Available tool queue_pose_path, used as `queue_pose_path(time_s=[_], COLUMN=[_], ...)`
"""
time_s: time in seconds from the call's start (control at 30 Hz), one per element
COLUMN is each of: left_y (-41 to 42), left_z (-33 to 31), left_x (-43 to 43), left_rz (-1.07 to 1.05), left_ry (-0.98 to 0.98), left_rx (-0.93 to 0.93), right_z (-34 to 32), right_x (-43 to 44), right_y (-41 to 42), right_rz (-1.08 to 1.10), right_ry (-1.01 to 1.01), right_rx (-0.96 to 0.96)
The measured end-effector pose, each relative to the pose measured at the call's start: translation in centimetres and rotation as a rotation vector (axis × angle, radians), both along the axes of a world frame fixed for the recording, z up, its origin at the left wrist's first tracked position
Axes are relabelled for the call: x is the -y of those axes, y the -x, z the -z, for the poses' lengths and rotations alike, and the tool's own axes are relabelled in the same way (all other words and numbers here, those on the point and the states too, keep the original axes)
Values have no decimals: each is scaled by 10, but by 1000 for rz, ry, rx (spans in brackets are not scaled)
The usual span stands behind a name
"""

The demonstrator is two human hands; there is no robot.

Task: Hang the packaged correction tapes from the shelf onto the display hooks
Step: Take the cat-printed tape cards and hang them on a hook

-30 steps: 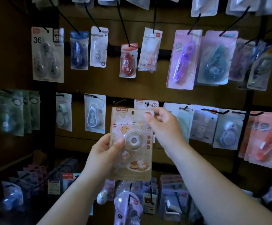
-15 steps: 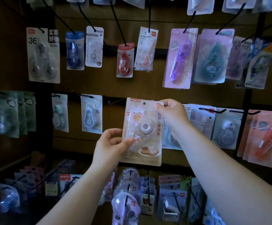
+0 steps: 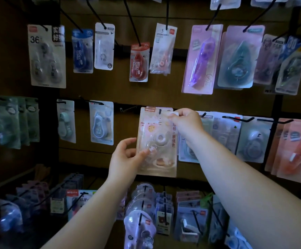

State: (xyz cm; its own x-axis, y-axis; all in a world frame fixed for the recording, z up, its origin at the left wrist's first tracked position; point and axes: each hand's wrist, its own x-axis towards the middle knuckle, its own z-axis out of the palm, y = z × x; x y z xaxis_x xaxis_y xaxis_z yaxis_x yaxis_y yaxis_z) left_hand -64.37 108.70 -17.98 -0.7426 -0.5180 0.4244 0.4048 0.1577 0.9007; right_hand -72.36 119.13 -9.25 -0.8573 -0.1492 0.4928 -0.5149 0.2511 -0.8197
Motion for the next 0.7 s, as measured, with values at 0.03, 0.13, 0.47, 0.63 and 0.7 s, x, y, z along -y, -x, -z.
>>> queue_pose_path(time_s=[0.03, 0.13, 0.47, 0.63, 0.7], left_y=[5, 22, 75, 99, 106], left_z=[1, 3, -3, -6, -3], left_x=[2, 8, 13, 12, 13], left_rz=[0, -15, -42, -16, -12], left_ry=[27, 68, 83, 62, 67], left_rx=[11, 19, 4, -18, -12], right_z=[1, 3, 7, 8, 10], right_x=[3, 15, 44, 50, 50], right_y=[3, 12, 41, 59, 62], right_rz=[21, 95, 133, 149, 154], right_ry=[-3, 22, 196, 242, 250], right_rx=[-4, -32, 26, -14, -12])
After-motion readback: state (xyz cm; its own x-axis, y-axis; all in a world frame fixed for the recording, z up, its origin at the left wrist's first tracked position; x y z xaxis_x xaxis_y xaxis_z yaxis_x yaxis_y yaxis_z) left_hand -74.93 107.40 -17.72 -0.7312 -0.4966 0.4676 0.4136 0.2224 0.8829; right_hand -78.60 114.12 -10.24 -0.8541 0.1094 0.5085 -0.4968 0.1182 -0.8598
